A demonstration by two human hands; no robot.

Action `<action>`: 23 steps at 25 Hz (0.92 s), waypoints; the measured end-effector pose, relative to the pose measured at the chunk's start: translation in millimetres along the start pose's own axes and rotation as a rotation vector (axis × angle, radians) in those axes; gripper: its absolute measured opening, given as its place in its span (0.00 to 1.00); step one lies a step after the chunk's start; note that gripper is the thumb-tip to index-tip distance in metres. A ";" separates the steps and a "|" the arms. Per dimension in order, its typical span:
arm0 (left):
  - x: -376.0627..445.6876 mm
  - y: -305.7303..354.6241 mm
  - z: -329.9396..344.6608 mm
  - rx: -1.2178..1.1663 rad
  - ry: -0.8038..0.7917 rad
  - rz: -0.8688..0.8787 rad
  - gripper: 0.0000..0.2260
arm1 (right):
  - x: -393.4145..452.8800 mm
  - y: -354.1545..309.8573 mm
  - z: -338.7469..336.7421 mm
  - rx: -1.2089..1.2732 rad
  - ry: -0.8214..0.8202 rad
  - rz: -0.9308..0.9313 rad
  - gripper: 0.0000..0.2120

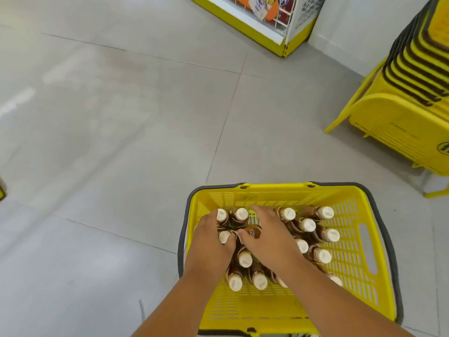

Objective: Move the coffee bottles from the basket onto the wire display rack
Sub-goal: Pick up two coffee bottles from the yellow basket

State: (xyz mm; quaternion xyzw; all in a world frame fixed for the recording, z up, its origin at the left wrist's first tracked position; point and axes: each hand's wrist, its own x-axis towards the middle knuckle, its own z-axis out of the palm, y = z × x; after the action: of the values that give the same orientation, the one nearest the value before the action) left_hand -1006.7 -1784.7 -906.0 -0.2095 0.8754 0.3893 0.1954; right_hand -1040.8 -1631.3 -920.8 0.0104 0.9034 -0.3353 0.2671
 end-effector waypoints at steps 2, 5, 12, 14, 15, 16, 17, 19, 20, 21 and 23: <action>16.3 -9.2 9.9 0.004 -0.005 -0.015 0.30 | 12.5 7.5 14.1 -0.012 -0.011 -0.003 0.33; 39.9 -21.1 21.9 0.018 0.006 -0.056 0.31 | 30.2 21.6 34.7 0.004 -0.029 0.014 0.31; 75.4 -44.0 52.5 -0.029 0.055 -0.136 0.16 | 59.4 46.2 61.9 0.076 0.037 0.044 0.24; 80.6 -43.9 56.4 -0.034 0.069 -0.158 0.14 | 67.0 47.7 65.8 0.104 0.050 0.041 0.21; 82.3 -42.9 57.4 -0.041 0.072 -0.161 0.12 | 69.9 47.4 66.9 0.120 0.051 0.037 0.19; 82.7 -41.7 57.0 -0.049 0.073 -0.155 0.09 | 72.3 47.3 66.6 0.130 0.050 0.028 0.17; 81.2 -39.9 55.8 -0.059 0.074 -0.145 0.07 | 73.1 47.4 65.3 0.134 0.052 0.014 0.15; 73.9 -36.5 49.1 -0.069 0.077 -0.120 0.07 | 69.4 46.9 59.1 0.135 0.062 -0.007 0.13; 67.6 -33.1 43.4 -0.074 0.079 -0.105 0.07 | 64.4 45.4 53.0 0.144 0.076 -0.008 0.12; 60.7 -28.5 36.7 -0.081 0.084 -0.086 0.07 | 58.1 43.1 46.2 0.160 0.095 -0.009 0.11; 43.3 -13.0 19.2 -0.106 0.104 -0.047 0.08 | 40.7 33.5 28.7 0.196 0.137 0.001 0.14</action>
State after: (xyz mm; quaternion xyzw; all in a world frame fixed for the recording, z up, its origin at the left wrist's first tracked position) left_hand -1032.7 -1787.3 -947.6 -0.2601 0.8575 0.4188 0.1473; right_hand -1055.4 -1629.4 -979.0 0.0600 0.8825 -0.4202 0.2027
